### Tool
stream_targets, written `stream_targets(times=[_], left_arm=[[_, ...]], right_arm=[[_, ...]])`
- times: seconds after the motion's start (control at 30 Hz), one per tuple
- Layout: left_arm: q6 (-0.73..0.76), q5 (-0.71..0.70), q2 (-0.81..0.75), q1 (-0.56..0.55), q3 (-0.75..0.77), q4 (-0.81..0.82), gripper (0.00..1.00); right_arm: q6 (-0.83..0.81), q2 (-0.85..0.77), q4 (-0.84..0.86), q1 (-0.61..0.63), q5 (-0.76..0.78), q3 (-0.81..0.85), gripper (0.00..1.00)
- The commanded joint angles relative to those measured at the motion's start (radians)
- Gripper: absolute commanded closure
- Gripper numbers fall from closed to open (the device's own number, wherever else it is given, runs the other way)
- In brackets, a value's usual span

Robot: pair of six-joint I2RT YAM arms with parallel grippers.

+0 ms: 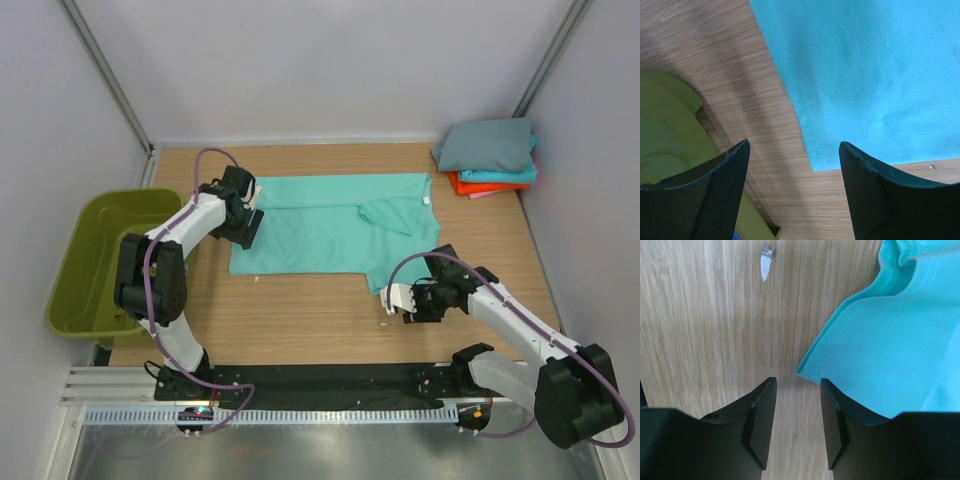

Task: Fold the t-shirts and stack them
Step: Fold the tshirt

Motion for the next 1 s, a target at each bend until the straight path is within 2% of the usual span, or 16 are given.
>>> stream_targets(times=[0.0, 0.17, 0.37, 0.57, 0.77, 0.97], left_arm=[[-0.001, -0.014, -0.006, 0.004, -0.008, 0.028, 0.27], [-0.001, -0.017, -0.011, 0.005, -0.014, 0.03, 0.27], [0.001, -0.022, -0.012, 0.005, -0.019, 0.028, 0.27], [-0.01, -0.002, -0.009, 0.021, -0.025, 0.015, 0.27], [-0.041, 0.038, -0.04, 0.042, -0.068, -0.005, 0.25], [-0.056, 0.078, -0.055, 0.051, -0.105, -0.014, 0.25]], right_arm=[[-0.013, 0.04, 0.038, 0.012, -0.017, 0.039, 0.54], [-0.012, 0.088, 0.076, 0.015, -0.013, 0.039, 0.54], [-0.012, 0.137, 0.084, 0.02, 0.012, 0.044, 0.58], [-0.009, 0.166, 0.079, 0.021, 0.036, 0.051, 0.71], [0.026, 0.139, 0.102, 0.02, 0.035, 0.054, 0.97], [0.065, 0.113, 0.11, 0.021, 0.039, 0.038, 0.98]])
